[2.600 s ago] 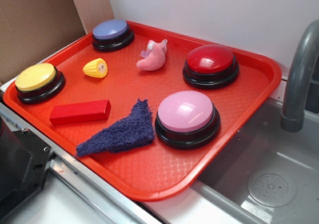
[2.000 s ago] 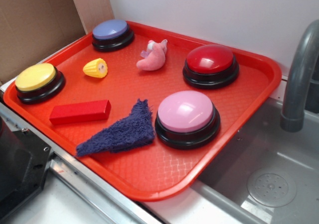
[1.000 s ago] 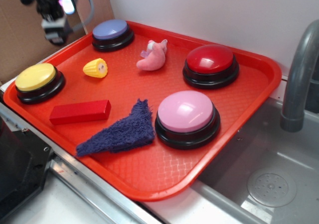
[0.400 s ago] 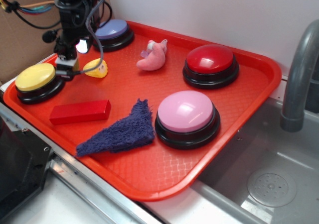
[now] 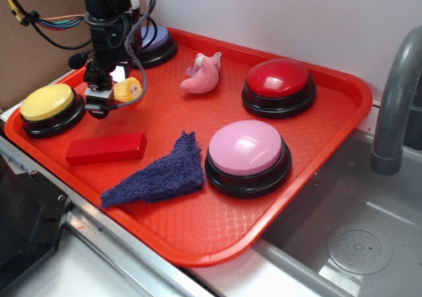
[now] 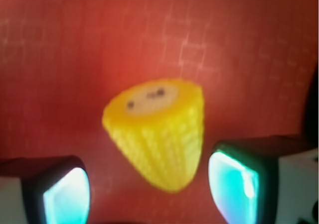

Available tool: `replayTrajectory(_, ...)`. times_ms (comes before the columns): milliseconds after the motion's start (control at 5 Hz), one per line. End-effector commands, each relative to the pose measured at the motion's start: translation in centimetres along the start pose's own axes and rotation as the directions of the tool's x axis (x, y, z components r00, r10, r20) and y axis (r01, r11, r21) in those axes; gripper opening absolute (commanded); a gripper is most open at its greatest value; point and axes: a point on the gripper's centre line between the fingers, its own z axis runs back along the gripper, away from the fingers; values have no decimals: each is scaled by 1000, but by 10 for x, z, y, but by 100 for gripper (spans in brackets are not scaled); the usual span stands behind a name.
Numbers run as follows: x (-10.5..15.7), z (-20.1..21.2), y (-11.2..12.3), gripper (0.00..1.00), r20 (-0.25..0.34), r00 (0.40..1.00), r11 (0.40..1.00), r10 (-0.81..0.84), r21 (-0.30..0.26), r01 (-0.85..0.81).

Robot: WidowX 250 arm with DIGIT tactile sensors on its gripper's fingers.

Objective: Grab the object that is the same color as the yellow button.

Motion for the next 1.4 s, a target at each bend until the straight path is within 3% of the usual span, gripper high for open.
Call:
replayTrajectory(0, 18, 10, 7, 0, 57, 998, 999, 13, 39, -15)
replayTrajectory(400, 1, 5, 8, 0, 4, 997, 997, 75, 6, -75)
replayTrajectory(600, 7, 15, 6, 0, -4, 992, 992, 125, 11, -125)
replayTrajectory(1000, 35, 128, -30, 0, 150, 880, 893, 450, -41, -449)
replayTrajectory(1200, 35, 170, -43, 0, 134, 751, 763, 646, -89, -641)
